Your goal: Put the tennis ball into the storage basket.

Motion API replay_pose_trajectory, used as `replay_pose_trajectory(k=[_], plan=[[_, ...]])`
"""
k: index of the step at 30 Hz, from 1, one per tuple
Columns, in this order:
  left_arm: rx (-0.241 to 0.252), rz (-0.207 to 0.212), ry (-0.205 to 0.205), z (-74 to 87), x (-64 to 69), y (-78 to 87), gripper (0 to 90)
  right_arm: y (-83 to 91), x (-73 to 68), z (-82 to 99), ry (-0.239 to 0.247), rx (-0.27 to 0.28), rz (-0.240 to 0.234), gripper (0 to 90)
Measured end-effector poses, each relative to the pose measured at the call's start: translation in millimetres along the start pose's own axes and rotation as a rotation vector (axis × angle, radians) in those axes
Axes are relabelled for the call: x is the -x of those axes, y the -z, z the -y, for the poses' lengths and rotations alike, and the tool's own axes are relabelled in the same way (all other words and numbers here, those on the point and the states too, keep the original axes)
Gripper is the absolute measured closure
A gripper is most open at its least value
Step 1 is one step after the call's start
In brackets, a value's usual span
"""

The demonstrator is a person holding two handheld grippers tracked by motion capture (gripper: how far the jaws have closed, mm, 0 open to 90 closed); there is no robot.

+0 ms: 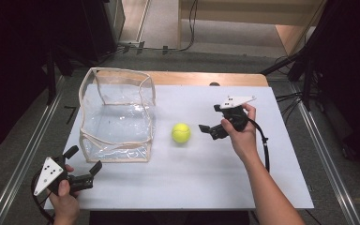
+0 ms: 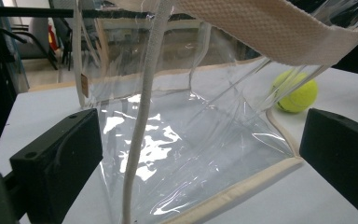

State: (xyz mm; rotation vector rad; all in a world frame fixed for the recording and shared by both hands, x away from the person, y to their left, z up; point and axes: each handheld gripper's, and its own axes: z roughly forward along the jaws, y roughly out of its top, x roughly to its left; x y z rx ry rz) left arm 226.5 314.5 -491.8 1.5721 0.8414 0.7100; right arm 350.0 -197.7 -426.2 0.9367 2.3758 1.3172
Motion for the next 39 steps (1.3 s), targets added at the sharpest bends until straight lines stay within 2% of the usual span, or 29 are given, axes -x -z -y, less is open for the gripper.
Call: replay_pose_trajectory(k=[17,30,39], plan=[[-0.003,0.001,-0.003,0.0,0.5,0.0,0.0,-14.6,-2.0,-10.2,0.024,-0.044,-0.048,0.0],[0.0,0.002,0.002,0.1,-0.5,0.7,0.0,-40.9,-7.9,-19.8,0.04,-0.096,-0.089,0.0],[0.001,0.006,0.003,0.0,-0.6,0.8,0.0,-52.5,-11.8,-22.6,0.058,-0.129,-0.108,0.0]])
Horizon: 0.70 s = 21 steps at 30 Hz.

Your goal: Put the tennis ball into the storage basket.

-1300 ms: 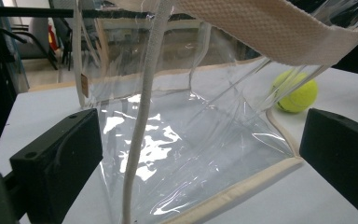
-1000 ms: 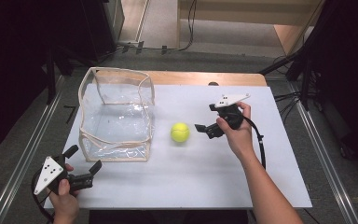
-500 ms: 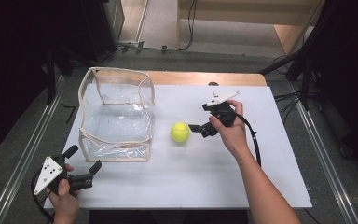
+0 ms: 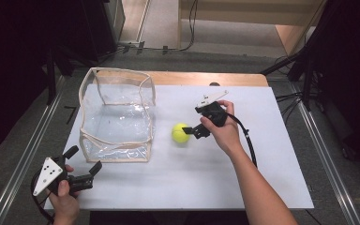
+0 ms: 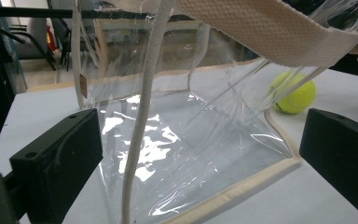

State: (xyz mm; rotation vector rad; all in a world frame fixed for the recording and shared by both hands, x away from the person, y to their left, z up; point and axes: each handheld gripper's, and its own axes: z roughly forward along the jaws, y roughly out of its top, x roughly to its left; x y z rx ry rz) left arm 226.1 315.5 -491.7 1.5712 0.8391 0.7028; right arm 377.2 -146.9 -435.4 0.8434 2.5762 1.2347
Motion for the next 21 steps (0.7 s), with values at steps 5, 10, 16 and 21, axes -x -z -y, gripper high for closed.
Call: replay_pose_trajectory(k=[5,10,16,21], plan=[[0.0,0.0,0.001,0.0,-0.1,-0.1,0.0,-5.6,-2.7,-3.2,0.01,-0.024,-0.006,0.0],[0.001,0.0,0.001,0.0,-0.2,-0.1,0.0,-13.2,-4.8,-6.7,0.018,-0.042,-0.023,0.0],[0.002,0.002,0.001,0.1,-0.4,-0.1,0.0,-20.6,-6.5,-7.6,0.028,-0.08,-0.038,0.0],[0.002,0.002,0.001,0.1,-0.1,-0.2,0.0,-25.2,-6.8,-7.1,0.03,-0.095,-0.045,0.0]])
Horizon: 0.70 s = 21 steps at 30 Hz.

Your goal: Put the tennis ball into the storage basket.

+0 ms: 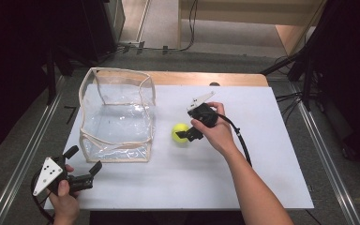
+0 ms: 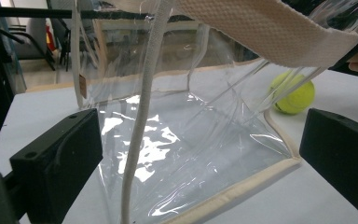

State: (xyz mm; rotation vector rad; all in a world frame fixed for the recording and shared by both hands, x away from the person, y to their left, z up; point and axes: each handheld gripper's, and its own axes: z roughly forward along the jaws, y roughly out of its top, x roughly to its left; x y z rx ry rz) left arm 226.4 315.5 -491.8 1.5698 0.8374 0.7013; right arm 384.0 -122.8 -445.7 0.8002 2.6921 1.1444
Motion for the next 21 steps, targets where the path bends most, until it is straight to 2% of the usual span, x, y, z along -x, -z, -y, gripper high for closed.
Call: replay_pose_trajectory(k=[21], plan=[[0.0,0.001,-0.002,0.0,0.3,-0.1,0.0,-15.1,0.7,-1.7,0.033,-0.091,-0.009,0.0]])
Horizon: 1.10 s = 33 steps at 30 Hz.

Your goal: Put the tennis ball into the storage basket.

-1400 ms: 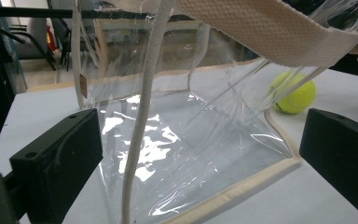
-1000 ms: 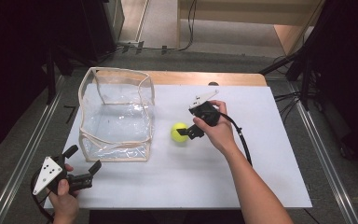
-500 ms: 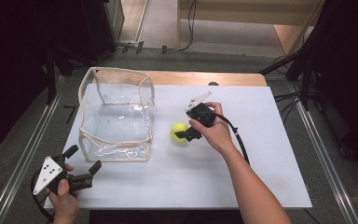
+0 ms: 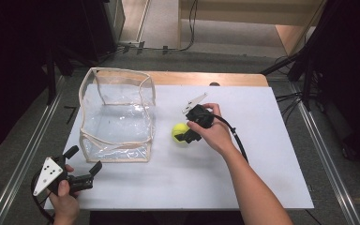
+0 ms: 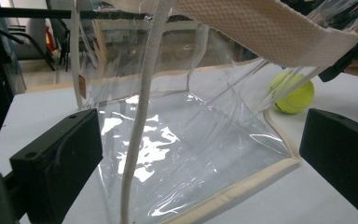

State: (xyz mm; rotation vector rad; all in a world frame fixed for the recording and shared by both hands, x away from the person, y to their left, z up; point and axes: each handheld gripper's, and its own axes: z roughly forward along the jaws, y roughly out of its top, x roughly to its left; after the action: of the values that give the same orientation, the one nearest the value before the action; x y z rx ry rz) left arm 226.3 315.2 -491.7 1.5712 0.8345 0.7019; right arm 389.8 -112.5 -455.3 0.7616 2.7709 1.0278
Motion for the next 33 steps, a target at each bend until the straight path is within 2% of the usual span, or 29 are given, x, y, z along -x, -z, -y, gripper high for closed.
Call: replay_pose_trajectory(k=[12,18,19,20,21,33], plan=[[0.0,0.002,0.002,0.0,-0.2,0.1,0.0,-12.0,-1.0,-3.3,0.006,-0.059,-0.001,0.0],[0.001,0.002,0.001,0.0,-0.2,0.2,0.0,-18.4,-0.8,-4.1,0.031,-0.095,-0.001,0.0],[0.001,0.002,0.001,0.0,-0.1,0.2,0.0,-18.9,-1.3,-4.5,0.03,-0.103,0.007,3.8],[0.0,0.002,0.001,0.0,-0.2,0.1,0.0,-18.9,-1.3,-4.5,0.03,-0.103,0.007,3.8],[0.0,0.003,0.001,0.0,-0.2,0.1,0.0,-19.6,-1.9,-5.3,0.036,-0.102,0.024,11.8],[0.001,0.002,0.001,0.0,-0.1,0.2,0.0,-26.9,-4.7,-7.1,0.035,-0.148,0.026,12.1]])
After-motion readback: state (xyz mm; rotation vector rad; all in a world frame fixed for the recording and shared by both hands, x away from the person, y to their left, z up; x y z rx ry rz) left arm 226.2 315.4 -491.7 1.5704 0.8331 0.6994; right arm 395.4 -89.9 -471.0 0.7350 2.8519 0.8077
